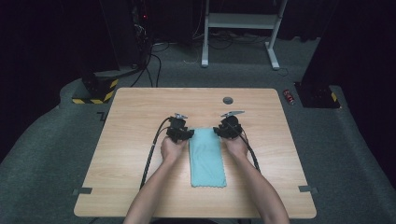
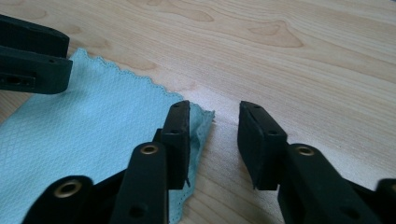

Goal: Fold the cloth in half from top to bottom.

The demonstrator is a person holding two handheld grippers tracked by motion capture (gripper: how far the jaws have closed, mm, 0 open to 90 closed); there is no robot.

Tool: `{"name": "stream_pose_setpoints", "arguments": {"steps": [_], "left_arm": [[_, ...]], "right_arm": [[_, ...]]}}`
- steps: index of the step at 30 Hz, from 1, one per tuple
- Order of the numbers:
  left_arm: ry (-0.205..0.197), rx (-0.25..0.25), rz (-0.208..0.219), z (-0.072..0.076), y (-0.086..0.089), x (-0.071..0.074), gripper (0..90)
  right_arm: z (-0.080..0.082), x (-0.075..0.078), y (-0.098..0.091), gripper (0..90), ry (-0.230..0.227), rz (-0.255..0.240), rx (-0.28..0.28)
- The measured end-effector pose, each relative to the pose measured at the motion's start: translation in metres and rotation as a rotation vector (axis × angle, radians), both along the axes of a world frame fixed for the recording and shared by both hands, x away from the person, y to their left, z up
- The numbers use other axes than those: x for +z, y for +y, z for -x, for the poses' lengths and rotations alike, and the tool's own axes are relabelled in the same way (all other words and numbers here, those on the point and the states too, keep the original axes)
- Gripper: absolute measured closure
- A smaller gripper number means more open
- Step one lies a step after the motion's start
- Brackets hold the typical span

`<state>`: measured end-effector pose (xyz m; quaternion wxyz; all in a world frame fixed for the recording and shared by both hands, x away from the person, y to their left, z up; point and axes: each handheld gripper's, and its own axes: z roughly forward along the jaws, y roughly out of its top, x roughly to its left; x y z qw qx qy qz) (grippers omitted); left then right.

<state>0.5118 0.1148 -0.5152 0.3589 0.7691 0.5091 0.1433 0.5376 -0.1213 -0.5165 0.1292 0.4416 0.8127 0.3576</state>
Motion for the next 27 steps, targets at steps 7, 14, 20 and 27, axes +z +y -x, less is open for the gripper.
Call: {"name": "stream_pose_setpoints", "arguments": {"steps": [7,14,20,27], "left_arm": [[0.022,0.006,0.040,-0.002,0.005,-0.001,74.4],[0.031,-0.006,0.059,-0.003,0.006,-0.003,88.2],[0.020,-0.036,0.068,-0.003,0.008,-0.002,89.9],[0.001,-0.058,0.110,-0.002,0.015,0.010,90.0]], "right_arm": [[0.002,-0.001,0.007,79.7,-0.031,0.032,0.025],[0.004,-0.001,0.010,87.8,-0.034,0.042,0.042],[0.005,0.001,0.008,88.7,-0.028,0.034,0.049],[0.010,0.014,0.007,88.9,-0.053,-0.001,0.065]]}}
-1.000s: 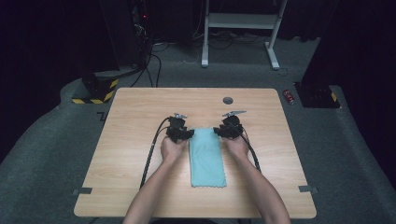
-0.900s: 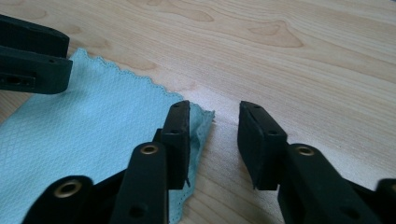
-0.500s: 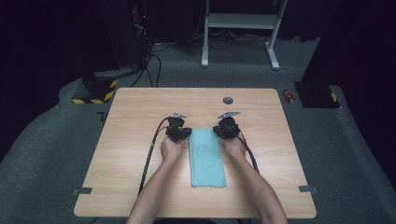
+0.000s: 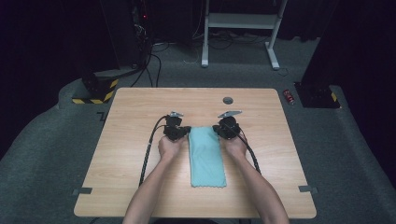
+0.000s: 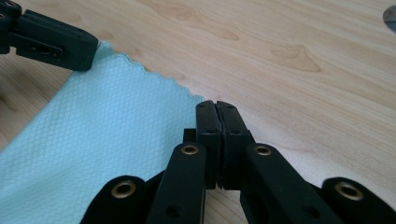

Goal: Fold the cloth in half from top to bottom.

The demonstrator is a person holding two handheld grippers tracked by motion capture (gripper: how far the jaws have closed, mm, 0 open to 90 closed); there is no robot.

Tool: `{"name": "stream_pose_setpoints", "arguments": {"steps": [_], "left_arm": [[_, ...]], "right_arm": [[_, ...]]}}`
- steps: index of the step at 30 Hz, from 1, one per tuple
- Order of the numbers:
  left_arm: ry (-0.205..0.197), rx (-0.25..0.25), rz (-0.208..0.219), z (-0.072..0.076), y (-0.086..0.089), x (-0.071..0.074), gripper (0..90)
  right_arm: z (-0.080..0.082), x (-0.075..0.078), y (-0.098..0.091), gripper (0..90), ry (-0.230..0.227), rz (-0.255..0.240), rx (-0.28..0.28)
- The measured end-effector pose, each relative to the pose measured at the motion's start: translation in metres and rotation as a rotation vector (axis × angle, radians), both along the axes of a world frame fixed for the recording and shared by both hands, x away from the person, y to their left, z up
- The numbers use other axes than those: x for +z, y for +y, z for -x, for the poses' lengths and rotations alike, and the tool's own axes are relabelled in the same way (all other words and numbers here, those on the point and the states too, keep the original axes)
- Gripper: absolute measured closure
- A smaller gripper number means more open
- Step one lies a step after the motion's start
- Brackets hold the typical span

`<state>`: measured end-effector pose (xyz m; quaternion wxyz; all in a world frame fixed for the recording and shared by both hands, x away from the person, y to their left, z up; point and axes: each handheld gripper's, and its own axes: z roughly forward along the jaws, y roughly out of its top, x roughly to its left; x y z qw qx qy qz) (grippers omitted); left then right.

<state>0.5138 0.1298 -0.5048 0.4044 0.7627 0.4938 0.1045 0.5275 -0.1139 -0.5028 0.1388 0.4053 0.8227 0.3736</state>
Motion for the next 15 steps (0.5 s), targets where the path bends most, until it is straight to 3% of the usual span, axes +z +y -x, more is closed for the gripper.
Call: {"name": "stream_pose_setpoints", "arguments": {"steps": [2,8,11,15], "left_arm": [[-0.004,-0.024,-0.034,-0.003,-0.003,0.005,90.0],[-0.025,-0.034,-0.017,-0.008,-0.005,0.019,90.0],[-0.018,-0.022,0.021,-0.010,-0.002,0.020,90.0],[-0.020,-0.022,0.030,-0.011,-0.001,0.019,90.0]], "right_arm": [[0.001,0.003,-0.001,88.9,-0.006,-0.013,0.003],[-0.001,0.008,-0.008,89.3,-0.007,-0.031,-0.020],[-0.001,0.012,-0.014,89.4,-0.007,-0.056,-0.035],[-0.001,0.016,-0.016,89.5,-0.017,-0.070,-0.026]]}}
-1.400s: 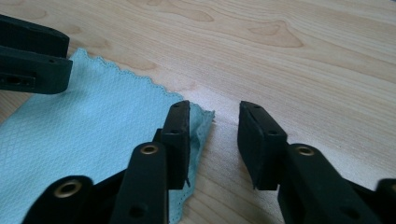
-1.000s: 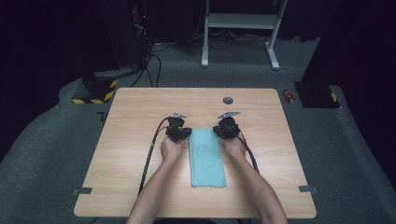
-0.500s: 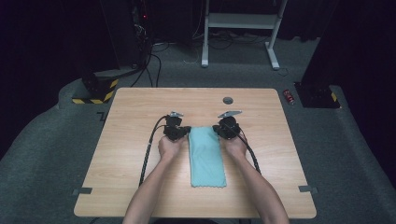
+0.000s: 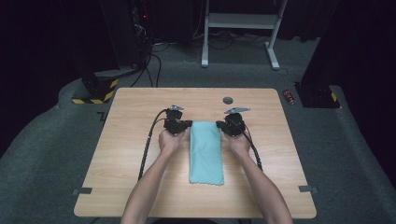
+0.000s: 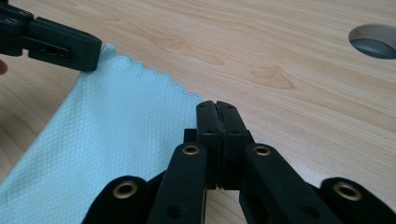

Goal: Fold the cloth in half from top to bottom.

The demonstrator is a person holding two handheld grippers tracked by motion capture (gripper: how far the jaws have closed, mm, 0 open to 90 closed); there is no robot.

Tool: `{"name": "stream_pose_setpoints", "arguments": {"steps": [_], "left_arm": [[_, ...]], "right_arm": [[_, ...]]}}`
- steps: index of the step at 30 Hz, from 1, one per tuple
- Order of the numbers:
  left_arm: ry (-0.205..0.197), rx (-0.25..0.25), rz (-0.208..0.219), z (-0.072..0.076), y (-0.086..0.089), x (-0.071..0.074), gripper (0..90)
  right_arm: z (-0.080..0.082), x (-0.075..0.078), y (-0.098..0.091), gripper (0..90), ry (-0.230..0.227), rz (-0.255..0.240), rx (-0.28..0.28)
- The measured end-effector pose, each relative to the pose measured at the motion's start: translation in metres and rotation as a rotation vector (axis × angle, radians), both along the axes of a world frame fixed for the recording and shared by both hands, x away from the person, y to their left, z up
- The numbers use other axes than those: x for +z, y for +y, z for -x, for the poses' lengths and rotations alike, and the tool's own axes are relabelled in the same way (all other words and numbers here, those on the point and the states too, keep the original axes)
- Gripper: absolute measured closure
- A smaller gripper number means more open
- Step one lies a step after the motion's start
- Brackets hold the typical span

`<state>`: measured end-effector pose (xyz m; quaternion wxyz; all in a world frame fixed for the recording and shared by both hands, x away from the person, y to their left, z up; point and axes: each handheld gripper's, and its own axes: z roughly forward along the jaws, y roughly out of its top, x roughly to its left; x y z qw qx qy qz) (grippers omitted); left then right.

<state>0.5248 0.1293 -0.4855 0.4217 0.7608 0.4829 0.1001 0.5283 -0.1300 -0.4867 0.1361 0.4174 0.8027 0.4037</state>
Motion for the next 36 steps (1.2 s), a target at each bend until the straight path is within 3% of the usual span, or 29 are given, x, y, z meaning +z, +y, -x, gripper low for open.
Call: {"name": "stream_pose_setpoints", "arguments": {"steps": [3,8,15,20,25,33,36], "left_arm": [[-0.018,-0.001,0.013,0.001,0.000,0.004,90.0],[-0.052,-0.015,-0.025,-0.001,-0.004,0.019,90.0],[-0.093,-0.007,0.021,0.002,0.004,0.034,90.0],[-0.109,-0.040,0.031,0.012,0.007,0.043,90.0],[-0.123,-0.073,0.019,0.023,0.009,0.046,90.0],[-0.124,-0.114,0.018,0.037,0.011,0.040,89.9],[-0.129,-0.137,-0.003,0.042,0.010,0.038,90.0]], "right_arm": [[0.001,0.002,0.000,89.5,-0.001,-0.007,-0.003],[-0.001,0.012,-0.002,89.5,-0.004,-0.003,-0.003],[0.000,0.034,0.000,89.5,-0.055,-0.014,0.013],[0.010,0.043,-0.002,89.5,-0.081,-0.040,0.039],[0.022,0.046,-0.004,89.4,-0.103,-0.038,0.078],[0.038,0.041,-0.010,89.4,-0.096,-0.043,0.123],[0.042,0.038,-0.011,89.4,-0.094,-0.032,0.136]]}}
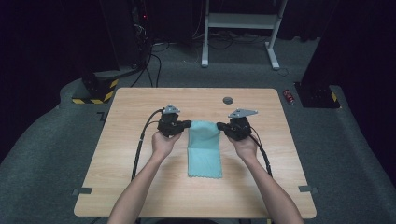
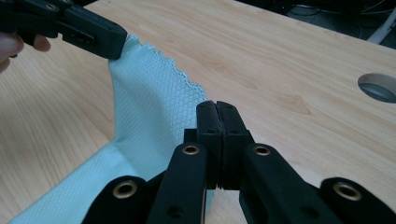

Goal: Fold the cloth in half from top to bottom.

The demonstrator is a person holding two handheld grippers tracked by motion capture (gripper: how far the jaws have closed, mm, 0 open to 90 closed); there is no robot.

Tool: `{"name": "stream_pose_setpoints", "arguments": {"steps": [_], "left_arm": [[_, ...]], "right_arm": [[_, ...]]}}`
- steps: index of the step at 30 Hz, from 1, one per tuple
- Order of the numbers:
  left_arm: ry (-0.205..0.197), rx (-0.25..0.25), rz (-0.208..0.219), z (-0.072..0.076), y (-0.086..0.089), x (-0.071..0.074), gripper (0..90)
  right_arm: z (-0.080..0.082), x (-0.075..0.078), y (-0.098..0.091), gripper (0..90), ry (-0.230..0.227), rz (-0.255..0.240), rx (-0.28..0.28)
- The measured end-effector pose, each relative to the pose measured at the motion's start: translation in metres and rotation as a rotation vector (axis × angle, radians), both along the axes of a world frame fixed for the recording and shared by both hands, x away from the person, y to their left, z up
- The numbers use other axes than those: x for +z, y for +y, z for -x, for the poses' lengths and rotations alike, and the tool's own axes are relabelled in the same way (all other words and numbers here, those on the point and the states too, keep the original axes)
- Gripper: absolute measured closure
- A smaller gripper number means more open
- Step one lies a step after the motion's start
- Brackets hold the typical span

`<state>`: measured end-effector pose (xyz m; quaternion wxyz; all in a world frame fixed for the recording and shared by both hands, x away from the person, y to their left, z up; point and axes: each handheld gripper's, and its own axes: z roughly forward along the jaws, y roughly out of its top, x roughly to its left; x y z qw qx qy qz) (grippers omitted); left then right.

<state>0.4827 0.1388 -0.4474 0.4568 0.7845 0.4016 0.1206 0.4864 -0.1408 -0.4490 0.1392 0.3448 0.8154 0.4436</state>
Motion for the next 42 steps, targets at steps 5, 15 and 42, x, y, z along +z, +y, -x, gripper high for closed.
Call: {"name": "stream_pose_setpoints", "arguments": {"steps": [5,15,42], "left_arm": [[-0.003,-0.020,-0.012,0.008,-0.001,-0.002,89.9],[0.009,-0.050,-0.028,0.023,0.002,-0.013,89.9],[0.015,-0.104,-0.073,0.054,-0.006,-0.033,89.6]], "right_arm": [[0.005,-0.005,-0.002,89.4,0.015,0.006,0.017],[0.018,-0.013,-0.003,89.4,0.018,0.006,0.055],[0.042,-0.037,-0.008,89.3,0.051,0.033,0.087]]}}
